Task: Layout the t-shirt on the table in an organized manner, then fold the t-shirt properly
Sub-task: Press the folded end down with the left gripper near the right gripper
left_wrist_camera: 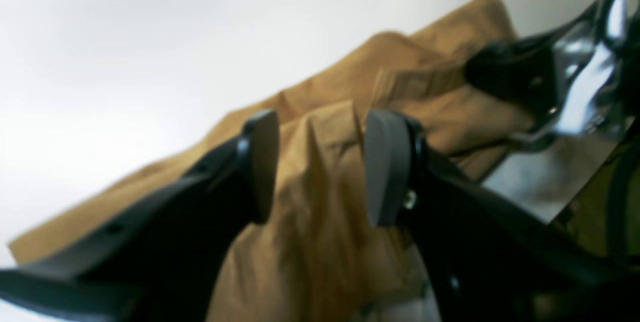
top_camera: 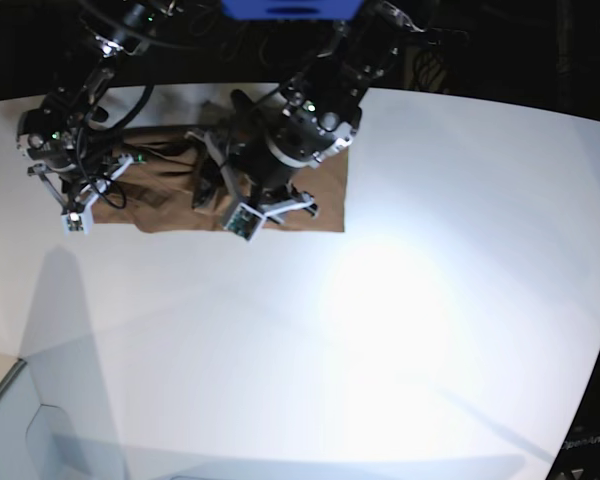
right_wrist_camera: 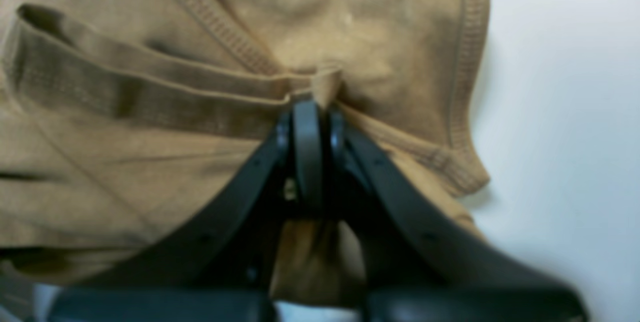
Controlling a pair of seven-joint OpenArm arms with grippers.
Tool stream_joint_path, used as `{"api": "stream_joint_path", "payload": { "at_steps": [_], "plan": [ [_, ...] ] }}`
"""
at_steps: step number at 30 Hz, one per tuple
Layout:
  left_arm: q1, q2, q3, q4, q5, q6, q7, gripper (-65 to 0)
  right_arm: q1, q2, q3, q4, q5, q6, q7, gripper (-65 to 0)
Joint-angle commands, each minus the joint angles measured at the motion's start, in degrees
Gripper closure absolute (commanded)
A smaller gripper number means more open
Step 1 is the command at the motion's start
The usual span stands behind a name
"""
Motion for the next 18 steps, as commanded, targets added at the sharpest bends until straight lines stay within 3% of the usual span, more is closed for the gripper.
{"api": "stream_joint_path", "payload": {
  "at_steps": [1,9,18],
  "plan": [
    [-0.52,0.79,0.03,2.11,-0.48,-0.29,-2.76,-28.0,0.23,0.35,-0.07,0.49,0.22,-0.18,-0.35,0.0],
    [-0.35,-1.32,0.56,5.89,-0.57,-0.90,-3.55,-27.8,0.66,0.35,-0.07,0.49,0.22,-0.18,-0.35,0.0],
    [-1.05,-5.10,9.62,5.10,0.04,-0.38,-3.46,-27.9,0.66,0.35,-0.16,0.49,0.22,-0.18,-0.35,0.0]
  ]
}}
